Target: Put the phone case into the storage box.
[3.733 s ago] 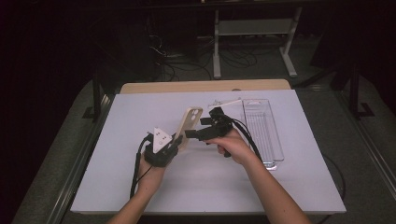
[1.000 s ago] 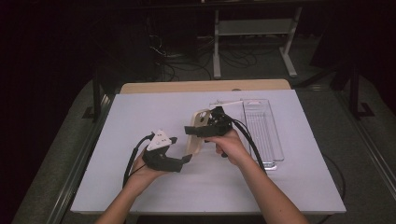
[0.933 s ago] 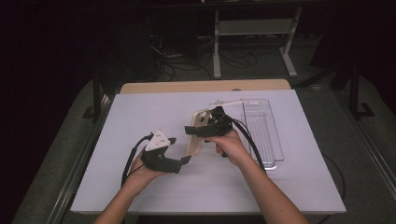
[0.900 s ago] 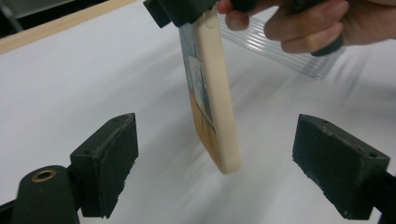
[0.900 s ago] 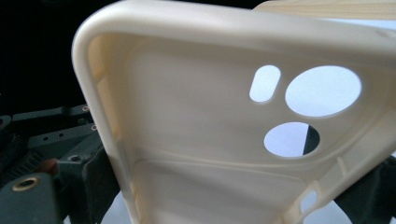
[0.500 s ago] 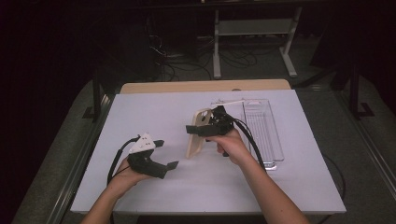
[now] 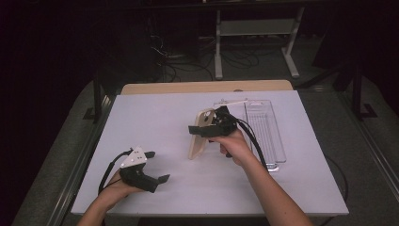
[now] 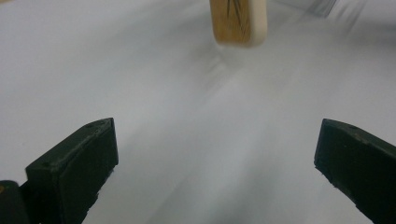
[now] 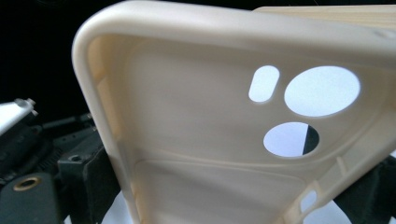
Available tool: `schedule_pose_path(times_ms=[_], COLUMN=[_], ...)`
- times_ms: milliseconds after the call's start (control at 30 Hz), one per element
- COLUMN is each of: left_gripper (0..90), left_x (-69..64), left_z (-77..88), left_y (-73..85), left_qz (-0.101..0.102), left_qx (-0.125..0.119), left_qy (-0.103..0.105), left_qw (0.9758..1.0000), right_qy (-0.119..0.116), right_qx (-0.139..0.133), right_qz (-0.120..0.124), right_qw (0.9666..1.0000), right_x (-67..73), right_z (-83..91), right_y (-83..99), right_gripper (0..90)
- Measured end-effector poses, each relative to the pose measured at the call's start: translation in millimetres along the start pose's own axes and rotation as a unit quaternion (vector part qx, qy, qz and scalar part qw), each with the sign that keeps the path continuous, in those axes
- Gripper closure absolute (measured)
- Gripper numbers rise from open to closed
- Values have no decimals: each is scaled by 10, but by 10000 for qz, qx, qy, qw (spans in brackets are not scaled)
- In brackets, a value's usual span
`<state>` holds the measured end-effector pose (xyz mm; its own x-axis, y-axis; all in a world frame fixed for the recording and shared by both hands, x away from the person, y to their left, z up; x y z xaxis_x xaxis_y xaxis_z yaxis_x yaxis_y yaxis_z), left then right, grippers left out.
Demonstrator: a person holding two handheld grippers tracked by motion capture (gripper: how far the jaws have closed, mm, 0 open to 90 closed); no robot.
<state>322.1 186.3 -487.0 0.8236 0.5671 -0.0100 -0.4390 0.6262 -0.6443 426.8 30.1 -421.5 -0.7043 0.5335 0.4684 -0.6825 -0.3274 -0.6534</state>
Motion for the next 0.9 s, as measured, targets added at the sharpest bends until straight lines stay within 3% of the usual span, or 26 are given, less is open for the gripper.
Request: schedule_pose_path(times_ms=[200,400,700,900], left_gripper=[0,0,0,0], left_x=[-13,17,-81,-110], left_z=[-1,6,-27,-41], left_y=[8,3,4,-3], left_qz=[-93,-3,-142,-152], left_qx=[14,21,130,146], left_qy=[-15,4,214,250], left_qw=[10000,10000,9996,9995], right_qy=[64,66,174,211], right_qx=[-13,-53,-27,-136], right_qz=[20,53,61,60], right_qw=[10000,10000,9998,9997], right_x=[-5,-12,-47,-72], right_z=[30,79,230,359], right_y=[-9,-24,-37,-69], right_gripper=[89,91,93,94])
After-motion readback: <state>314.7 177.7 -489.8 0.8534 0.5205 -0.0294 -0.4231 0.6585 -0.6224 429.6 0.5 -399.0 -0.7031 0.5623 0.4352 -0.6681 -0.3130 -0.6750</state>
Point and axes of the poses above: each handheld gripper's, and its own axes: z roughly backward along the jaws, y roughly out of its underside, x roughly to its left, the point moved 10 cm from there along -z, roughly forward along the jaws, and after that the axes turned 15 degrees about x, right-handed, at the moved point
